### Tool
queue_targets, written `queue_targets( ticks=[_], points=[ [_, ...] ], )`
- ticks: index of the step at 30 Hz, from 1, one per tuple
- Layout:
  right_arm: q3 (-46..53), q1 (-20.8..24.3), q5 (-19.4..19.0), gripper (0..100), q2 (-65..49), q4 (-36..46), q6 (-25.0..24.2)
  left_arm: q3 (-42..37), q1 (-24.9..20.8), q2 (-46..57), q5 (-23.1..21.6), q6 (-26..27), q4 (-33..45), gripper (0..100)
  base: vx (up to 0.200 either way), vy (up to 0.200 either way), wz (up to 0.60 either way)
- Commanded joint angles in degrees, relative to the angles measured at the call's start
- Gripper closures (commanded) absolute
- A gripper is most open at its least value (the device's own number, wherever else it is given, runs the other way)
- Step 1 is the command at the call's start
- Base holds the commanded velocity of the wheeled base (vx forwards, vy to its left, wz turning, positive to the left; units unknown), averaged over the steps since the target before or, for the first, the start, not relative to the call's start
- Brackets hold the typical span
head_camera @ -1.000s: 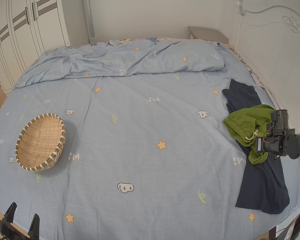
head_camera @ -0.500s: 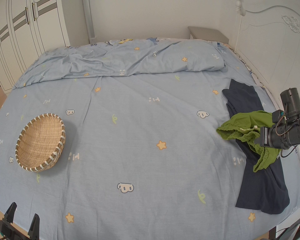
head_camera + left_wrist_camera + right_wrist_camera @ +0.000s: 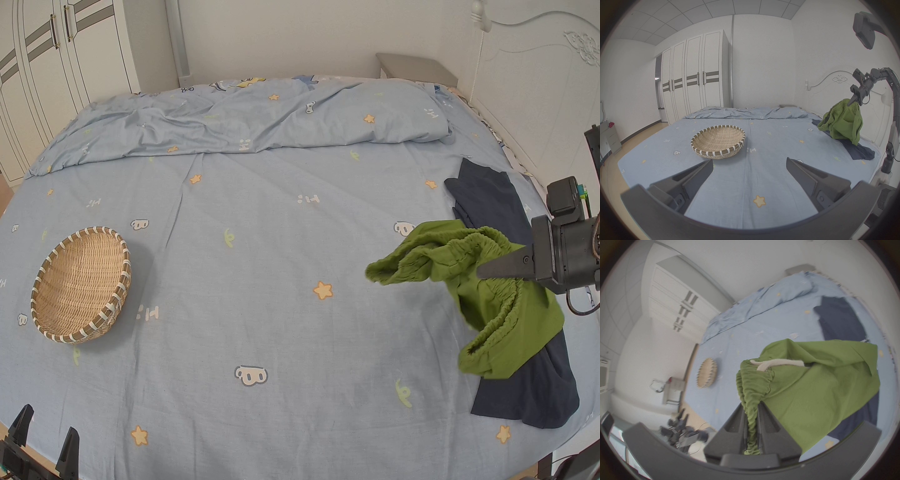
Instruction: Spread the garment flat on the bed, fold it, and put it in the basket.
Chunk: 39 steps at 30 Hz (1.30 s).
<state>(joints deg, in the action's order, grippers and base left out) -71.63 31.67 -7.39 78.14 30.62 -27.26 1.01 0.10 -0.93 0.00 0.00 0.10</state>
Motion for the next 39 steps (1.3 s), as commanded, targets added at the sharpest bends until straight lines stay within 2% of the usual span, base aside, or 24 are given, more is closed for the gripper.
queue_targets(
  ticks=[1, 5, 6, 9, 11, 12, 16, 30, 31, 39],
  points=[
    [-3.4, 6.9, -4.3, 100, 1.4, 0.6, -2.9, -0.9, 0.0, 0.3, 0.0, 0.0, 0.0, 0, 0.0, 0.0, 0.0],
    [-4.1, 11.0, -4.9, 100, 4.5, -1.6, -3.9, -0.9, 0.0, 0.3, 0.0, 0.0, 0.0, 0, 0.0, 0.0, 0.0],
    [-4.0, 12.8, -4.9, 100, 7.4, -4.5, -3.8, -0.9, 0.0, 0.3, 0.0, 0.0, 0.0, 0, 0.0, 0.0, 0.0],
    [-4.0, 14.6, -4.9, 100, 11.9, -10.5, -3.8, -0.9, 0.0, 0.3, 0.0, 0.0, 0.0, 0, 0.0, 0.0, 0.0],
    [-4.0, 14.9, -4.9, 100, 12.6, -11.4, -3.7, -0.9, 0.0, 0.3, 0.0, 0.0, 0.0, 0, 0.0, 0.0, 0.0],
    [-4.8, 16.7, -4.6, 100, 18.1, -16.9, -3.9, -0.9, 0.0, 0.3, 0.0, 0.0, 0.0, 0, 0.0, 0.0, 0.0],
    [-7.3, 17.6, -4.6, 100, 23.4, -22.0, -3.9, -0.9, 0.0, 0.3, 0.0, 0.0, 0.0, 0, 0.0, 0.0, 0.0],
    [-14.8, 18.7, -4.0, 100, 32.6, -23.1, -3.8, -0.9, 0.0, 0.3, 0.0, 0.0, 0.0, 0, 0.0, 0.0, 0.0],
    [-14.9, 18.7, -4.0, 0, 32.9, -23.1, -3.8, -0.9, 0.0, 0.3, 0.0, 0.1, 0.0, 0, 0.0, 0.0, 0.0],
    [-15.2, 19.1, -2.3, 0, 36.5, -21.7, -3.2, -0.9, 0.0, 0.3, -0.4, 0.4, 0.0, 0, 0.0, 0.0, 0.0]
  ],
)
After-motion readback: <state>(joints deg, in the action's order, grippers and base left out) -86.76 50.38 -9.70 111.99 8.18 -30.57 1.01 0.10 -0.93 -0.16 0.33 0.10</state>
